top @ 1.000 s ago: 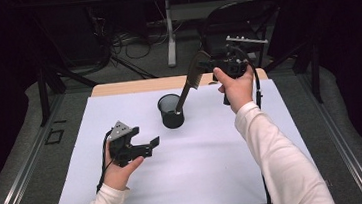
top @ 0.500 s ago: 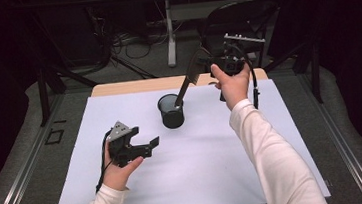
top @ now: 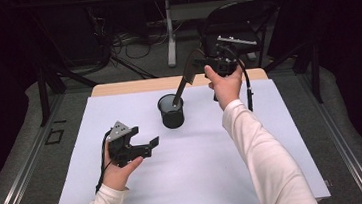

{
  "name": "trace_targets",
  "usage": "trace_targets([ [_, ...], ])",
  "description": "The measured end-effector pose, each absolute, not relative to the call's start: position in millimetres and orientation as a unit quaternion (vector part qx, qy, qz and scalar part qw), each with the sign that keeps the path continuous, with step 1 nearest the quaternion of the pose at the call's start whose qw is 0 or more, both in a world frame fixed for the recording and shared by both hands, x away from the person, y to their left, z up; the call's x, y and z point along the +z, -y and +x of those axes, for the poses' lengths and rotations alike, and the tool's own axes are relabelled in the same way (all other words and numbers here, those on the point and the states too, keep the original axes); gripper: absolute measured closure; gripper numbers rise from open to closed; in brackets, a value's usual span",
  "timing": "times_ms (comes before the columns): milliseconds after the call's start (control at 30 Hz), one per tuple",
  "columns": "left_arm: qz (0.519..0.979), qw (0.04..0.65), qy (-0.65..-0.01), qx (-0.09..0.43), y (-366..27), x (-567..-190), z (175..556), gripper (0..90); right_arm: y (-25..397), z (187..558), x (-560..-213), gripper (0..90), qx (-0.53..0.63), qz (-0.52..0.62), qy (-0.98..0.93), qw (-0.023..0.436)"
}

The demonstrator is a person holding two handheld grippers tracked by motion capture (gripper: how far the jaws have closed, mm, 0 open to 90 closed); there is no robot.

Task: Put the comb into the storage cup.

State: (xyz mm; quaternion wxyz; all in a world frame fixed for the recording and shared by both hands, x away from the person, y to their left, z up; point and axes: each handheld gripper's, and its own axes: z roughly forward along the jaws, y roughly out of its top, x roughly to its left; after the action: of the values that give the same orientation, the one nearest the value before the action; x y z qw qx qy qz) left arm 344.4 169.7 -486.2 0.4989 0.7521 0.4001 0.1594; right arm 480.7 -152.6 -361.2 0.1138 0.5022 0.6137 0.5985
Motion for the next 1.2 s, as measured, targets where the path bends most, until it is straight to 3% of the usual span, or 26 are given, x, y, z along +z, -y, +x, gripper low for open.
trace_targets([
  [1200, 0.751, 0.499, -0.401, 0.160, -169.6, -487.1, 344.4, 11.6, 116.8, 497.2, -393.7, 86.8, 0.579, 0.512, -0.624, 0.115],
])
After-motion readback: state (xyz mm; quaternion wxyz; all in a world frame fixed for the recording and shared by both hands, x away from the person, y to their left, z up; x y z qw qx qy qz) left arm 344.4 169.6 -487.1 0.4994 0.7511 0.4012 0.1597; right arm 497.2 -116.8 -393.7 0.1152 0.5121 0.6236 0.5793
